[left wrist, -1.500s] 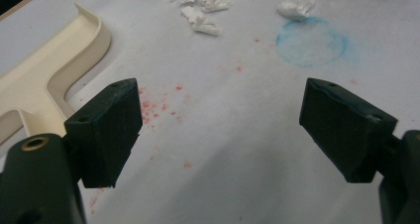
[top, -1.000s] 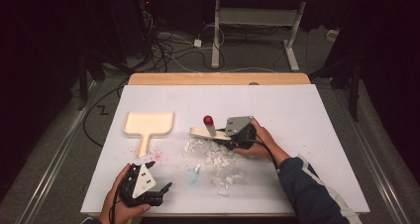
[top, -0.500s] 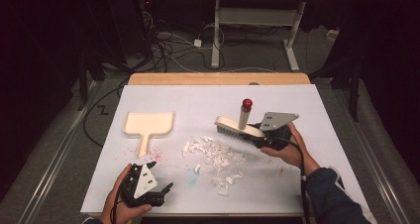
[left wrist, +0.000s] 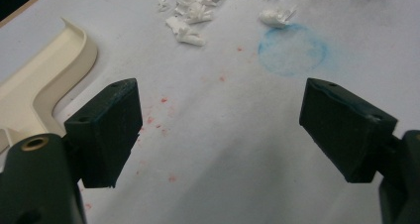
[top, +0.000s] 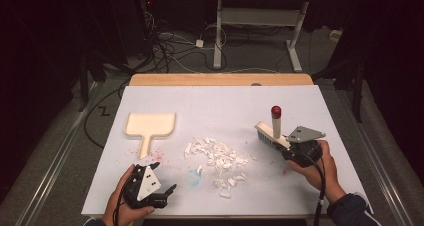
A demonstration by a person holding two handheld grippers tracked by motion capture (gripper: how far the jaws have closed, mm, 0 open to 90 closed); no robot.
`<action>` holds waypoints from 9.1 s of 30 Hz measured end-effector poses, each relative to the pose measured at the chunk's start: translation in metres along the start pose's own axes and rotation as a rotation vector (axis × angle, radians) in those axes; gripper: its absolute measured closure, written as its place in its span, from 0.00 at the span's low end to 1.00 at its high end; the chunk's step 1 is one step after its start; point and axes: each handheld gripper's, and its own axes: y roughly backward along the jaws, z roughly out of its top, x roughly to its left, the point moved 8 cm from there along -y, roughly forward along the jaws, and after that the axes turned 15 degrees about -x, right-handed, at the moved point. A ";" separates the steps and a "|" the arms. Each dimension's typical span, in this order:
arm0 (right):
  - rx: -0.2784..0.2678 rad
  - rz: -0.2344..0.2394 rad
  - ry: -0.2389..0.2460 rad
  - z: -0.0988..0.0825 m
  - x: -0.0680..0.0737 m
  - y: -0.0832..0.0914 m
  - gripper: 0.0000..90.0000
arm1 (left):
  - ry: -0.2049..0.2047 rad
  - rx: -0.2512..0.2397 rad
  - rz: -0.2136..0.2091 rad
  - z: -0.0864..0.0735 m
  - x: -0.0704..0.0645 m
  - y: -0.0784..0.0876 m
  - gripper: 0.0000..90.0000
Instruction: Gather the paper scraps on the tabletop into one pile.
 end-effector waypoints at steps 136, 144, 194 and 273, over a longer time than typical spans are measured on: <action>-0.303 0.257 -0.002 0.057 0.062 0.010 0.76 | 0.011 -0.015 0.014 0.003 0.003 -0.001 0.18; -0.207 0.065 -0.011 0.038 0.049 -0.037 0.76 | 0.012 -0.011 0.009 0.002 0.004 -0.001 0.18; -0.194 0.540 -0.012 0.018 0.140 0.039 0.76 | 0.025 -0.042 0.040 0.006 0.011 0.010 0.18; -0.278 0.148 -0.019 0.107 0.051 -0.118 0.76 | 0.073 -0.106 0.039 0.011 0.010 0.020 0.18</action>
